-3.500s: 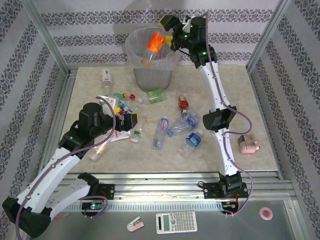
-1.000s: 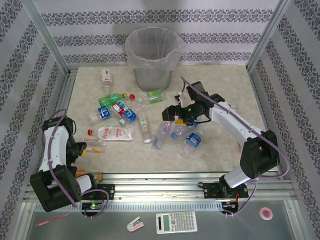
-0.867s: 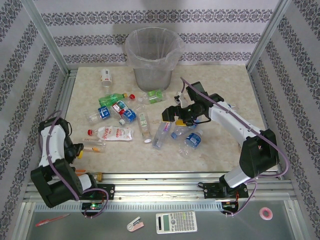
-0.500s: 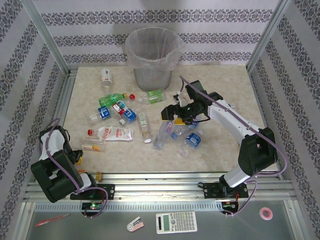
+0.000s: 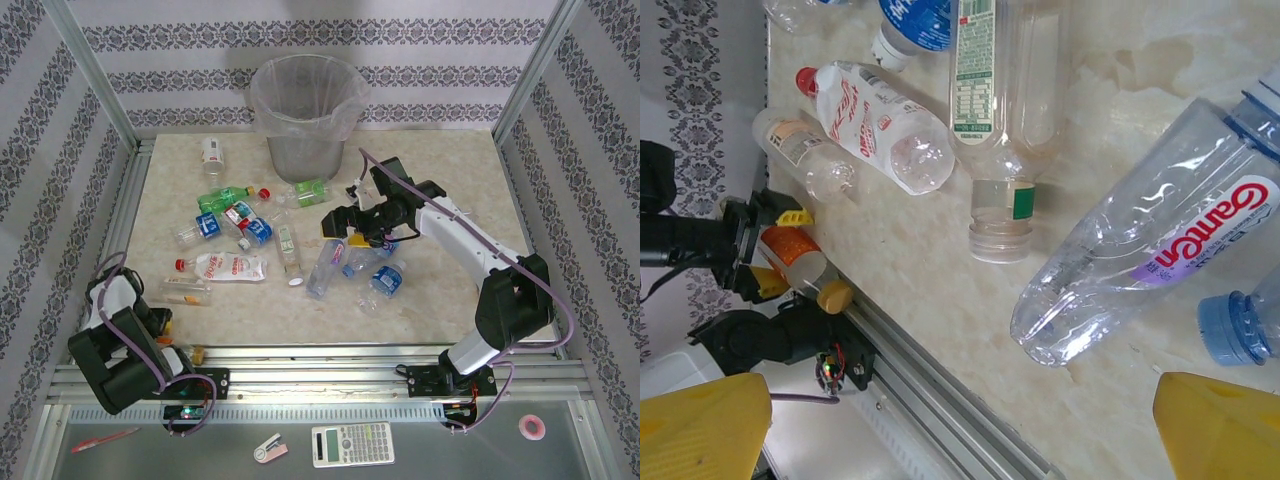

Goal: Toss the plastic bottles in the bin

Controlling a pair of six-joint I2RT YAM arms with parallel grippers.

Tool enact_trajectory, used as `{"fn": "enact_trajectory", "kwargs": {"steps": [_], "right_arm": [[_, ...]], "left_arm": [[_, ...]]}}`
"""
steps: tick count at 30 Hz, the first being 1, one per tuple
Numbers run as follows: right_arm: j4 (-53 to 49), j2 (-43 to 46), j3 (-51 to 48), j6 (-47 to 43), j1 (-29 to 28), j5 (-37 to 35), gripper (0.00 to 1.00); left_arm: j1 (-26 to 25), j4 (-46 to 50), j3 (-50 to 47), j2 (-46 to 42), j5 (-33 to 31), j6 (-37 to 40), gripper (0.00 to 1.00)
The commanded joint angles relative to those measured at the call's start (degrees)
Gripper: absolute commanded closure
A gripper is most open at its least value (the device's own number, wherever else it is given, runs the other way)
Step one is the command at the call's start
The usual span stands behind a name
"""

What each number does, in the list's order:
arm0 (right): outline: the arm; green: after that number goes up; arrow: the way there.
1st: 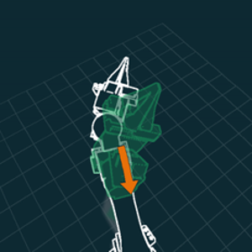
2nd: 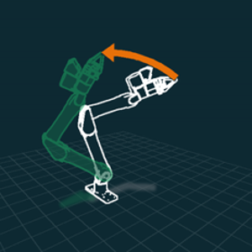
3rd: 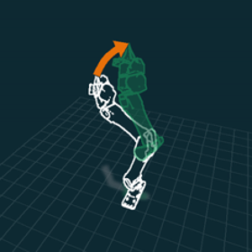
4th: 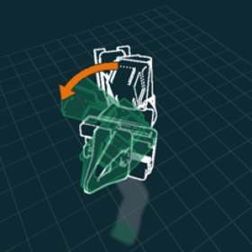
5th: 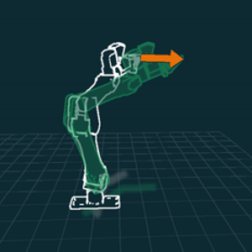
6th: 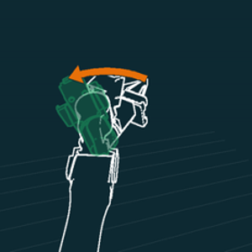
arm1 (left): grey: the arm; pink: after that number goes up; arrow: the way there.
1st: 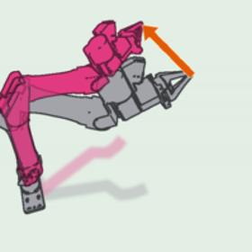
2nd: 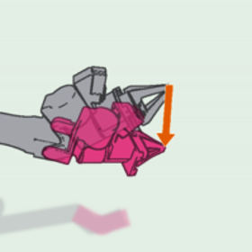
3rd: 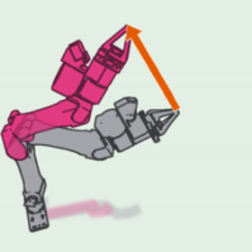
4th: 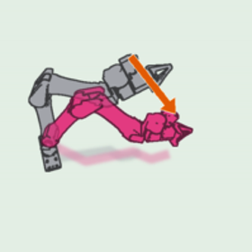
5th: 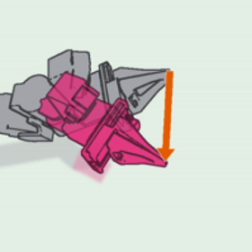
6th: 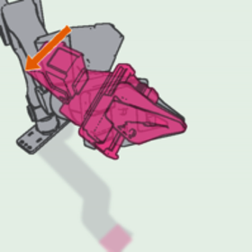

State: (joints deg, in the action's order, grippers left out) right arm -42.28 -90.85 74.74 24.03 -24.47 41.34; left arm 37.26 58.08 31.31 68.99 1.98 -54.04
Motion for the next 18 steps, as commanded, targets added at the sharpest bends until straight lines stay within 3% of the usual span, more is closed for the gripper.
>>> {"fn": "enact_trajectory", "kwargs": {"steps": [1,8,14,18], "right_arm": [[-1.6,-1.64,2.86,-0.04,0.65,-0.23,0.02],[-2.28,-2.47,5.13,-0.35,0.77,-0.91,0.02],[-2.8,-2.54,5.46,-0.31,1.07,-0.82,0.03],[-3.96,-2.01,6.2,-0.61,2.05,-1.83,0.03]], "left_arm": [[-0.08,-13.76,-0.69,-3.55,10.0,3.0,0.33],[-1.38,-9.19,4.87,-9.44,16.71,5.46,0.66],[-3.61,-6.72,10.45,-12.29,19.58,6.44,0.77],[-5.44,-2.61,15.69,-15.36,17.74,8.17,0.8]]}}
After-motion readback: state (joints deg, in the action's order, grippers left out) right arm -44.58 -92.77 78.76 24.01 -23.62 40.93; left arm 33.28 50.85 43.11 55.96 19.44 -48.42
